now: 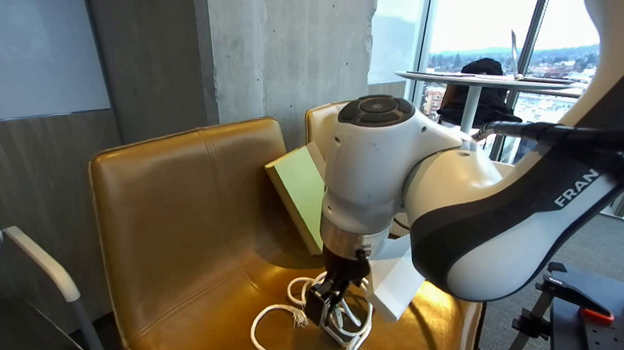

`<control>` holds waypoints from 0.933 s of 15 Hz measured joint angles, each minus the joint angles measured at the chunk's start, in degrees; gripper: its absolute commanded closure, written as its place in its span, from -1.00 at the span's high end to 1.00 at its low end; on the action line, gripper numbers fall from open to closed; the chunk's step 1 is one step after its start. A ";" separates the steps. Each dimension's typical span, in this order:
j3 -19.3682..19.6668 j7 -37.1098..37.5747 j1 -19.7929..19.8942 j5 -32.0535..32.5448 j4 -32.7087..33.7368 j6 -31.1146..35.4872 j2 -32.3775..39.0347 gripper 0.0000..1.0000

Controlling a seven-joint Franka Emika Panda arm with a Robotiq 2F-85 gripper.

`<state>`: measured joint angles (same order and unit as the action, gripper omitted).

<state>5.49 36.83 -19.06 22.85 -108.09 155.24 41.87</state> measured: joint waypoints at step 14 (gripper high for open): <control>0.16 -2.29 -3.36 -7.72 -2.44 0.04 -0.35 -0.97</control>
<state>5.65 34.54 -22.42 15.13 -110.53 155.27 41.52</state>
